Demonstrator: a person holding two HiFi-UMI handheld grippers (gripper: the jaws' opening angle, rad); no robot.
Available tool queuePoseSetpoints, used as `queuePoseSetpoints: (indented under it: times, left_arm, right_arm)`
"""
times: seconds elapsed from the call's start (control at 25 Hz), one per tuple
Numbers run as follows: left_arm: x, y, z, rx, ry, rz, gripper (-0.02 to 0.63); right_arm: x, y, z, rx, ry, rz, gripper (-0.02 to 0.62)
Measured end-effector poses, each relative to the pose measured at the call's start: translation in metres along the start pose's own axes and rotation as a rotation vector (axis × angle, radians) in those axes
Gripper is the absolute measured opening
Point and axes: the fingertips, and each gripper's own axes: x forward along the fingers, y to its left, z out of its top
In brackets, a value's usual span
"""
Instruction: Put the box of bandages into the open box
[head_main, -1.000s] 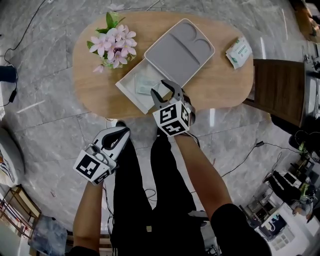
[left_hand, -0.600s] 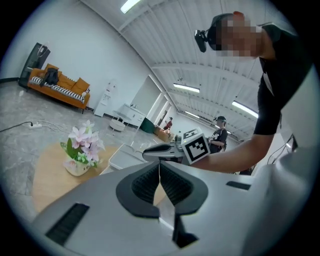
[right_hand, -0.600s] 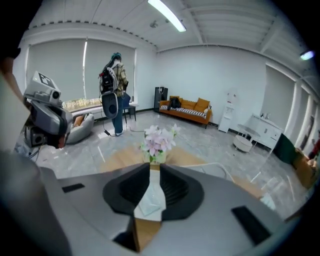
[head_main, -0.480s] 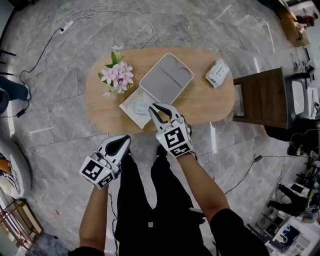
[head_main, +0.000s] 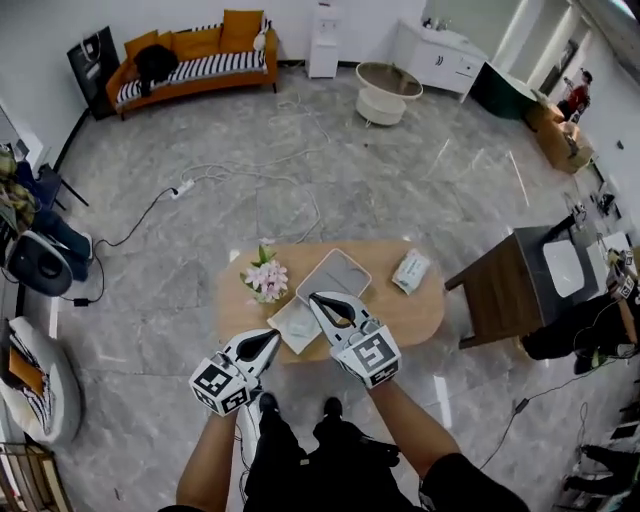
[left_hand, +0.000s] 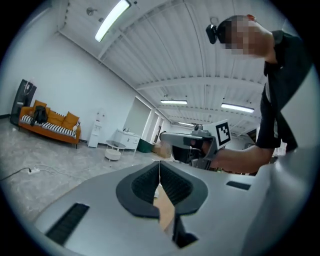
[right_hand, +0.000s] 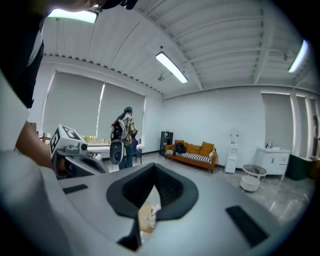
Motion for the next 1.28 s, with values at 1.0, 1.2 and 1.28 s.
queuePoseSetpoints:
  times: [1.0,1.2,1.28]
  left_arm:
    - [-0.026,-0.152,0.102,0.118,-0.157,-0.221,0.017]
    - [0.005,-0.159,0.106,0.154,-0.143,-0.239,0.018]
    - [0.014,-0.164,0.1,0.141,-0.131,-0.246,0.017]
  right_arm:
    - [-0.204,0.043,0.093,0.169,-0.441,0.249,0.011]
    - [-0.212,0.027,0.079,0.201,-0.451,0.263,0.009]
    - [-0.218,0.022,0.07,0.206,-0.439,0.252,0.009]
